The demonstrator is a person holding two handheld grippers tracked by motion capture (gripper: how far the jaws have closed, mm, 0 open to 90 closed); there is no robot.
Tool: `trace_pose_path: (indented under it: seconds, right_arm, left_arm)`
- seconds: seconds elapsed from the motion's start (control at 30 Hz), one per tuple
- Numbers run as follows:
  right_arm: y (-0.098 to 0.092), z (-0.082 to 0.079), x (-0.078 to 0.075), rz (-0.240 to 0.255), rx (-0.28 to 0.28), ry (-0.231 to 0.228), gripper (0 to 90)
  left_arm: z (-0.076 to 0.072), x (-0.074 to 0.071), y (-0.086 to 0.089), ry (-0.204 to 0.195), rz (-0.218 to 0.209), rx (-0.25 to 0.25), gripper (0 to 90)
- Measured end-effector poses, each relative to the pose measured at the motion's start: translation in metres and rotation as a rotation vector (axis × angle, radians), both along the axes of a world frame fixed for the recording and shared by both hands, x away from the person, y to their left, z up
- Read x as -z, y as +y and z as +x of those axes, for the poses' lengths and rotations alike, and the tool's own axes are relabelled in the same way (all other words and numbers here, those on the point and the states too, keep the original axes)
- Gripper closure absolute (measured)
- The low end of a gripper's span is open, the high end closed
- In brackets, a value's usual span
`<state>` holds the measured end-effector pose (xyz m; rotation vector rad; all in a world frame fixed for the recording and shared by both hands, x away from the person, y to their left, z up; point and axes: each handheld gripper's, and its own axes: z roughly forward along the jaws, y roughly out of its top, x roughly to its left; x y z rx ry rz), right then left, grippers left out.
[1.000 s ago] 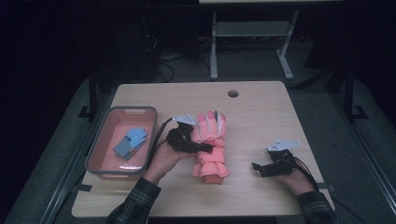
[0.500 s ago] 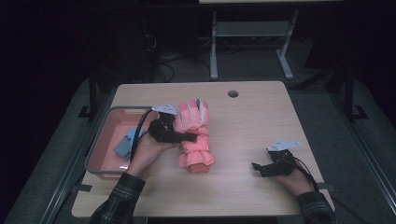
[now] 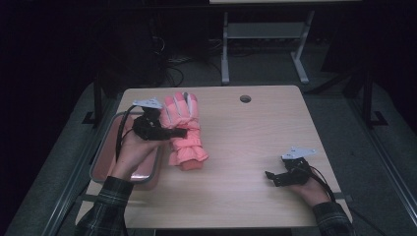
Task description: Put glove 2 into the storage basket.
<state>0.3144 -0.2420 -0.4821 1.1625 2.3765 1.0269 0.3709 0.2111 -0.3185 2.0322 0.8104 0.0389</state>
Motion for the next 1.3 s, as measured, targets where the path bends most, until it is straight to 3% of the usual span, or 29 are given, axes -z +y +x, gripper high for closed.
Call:
trace_pose_path:
  seconds: [0.63,0.97,1.3]
  right_arm:
    - [0.0,0.0,0.0,0.005,0.022,0.0,9.7]
    - [0.0,0.001,0.0,0.005,0.029,0.0,9.7]
    - [0.0,0.001,0.0,0.004,0.036,0.001,9.7]
  left_arm:
    - [-0.005,-0.021,0.105,0.011,0.017,-0.186,68.2]
    - [-0.004,0.005,0.141,0.093,0.045,-0.224,68.2]
    - [0.002,0.035,0.15,0.194,0.074,-0.204,68.1]
